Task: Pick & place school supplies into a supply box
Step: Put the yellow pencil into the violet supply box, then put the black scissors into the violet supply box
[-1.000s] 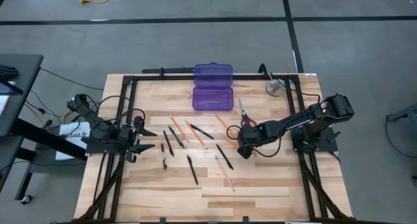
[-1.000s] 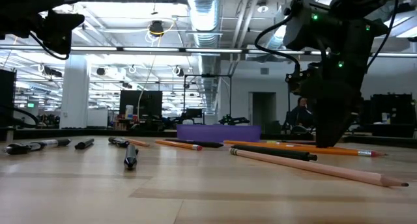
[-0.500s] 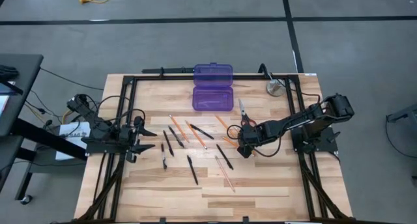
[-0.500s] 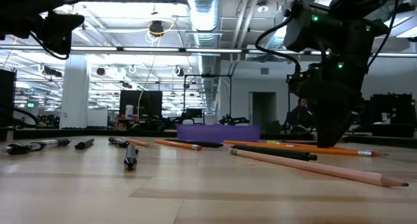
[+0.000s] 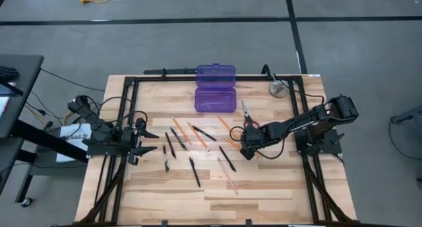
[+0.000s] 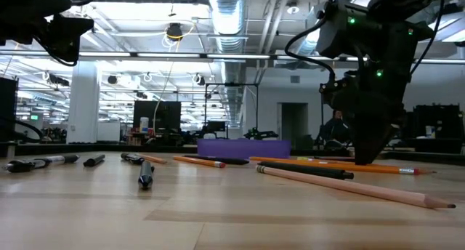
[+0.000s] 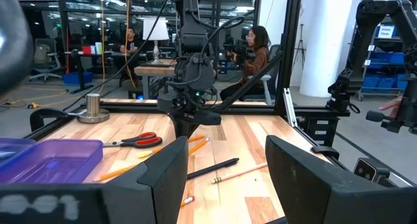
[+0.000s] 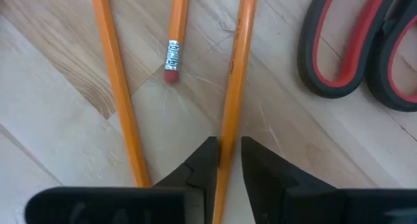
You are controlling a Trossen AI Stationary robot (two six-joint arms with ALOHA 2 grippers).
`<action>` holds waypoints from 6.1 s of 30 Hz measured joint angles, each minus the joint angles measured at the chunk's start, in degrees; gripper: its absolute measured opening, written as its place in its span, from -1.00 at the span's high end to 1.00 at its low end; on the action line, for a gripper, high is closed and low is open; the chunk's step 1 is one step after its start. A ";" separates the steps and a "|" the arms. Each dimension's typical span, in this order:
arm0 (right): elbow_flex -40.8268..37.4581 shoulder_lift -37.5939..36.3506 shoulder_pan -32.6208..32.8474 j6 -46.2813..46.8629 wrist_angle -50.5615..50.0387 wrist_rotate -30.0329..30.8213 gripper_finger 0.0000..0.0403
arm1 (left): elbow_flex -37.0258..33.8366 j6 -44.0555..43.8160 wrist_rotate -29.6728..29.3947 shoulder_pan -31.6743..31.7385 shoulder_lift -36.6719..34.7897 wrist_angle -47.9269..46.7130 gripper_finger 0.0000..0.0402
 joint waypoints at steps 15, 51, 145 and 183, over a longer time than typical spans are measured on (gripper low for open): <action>-0.04 -0.04 0.00 2.07 0.90 -0.50 0.95 | 0.00 -0.02 0.00 0.00 0.00 0.02 0.03; 13.36 -0.19 -1.62 -5.24 -15.75 -0.06 1.00 | 0.00 -0.03 -0.01 -0.01 -0.01 0.00 0.03; 38.97 7.89 -20.90 -33.67 -27.75 -4.17 1.00 | 0.00 -0.52 1.51 -0.01 -0.02 -1.27 0.03; 87.25 49.42 -33.64 -58.86 -47.36 -7.41 0.65 | -0.02 -0.50 1.49 -0.02 0.00 -2.06 0.03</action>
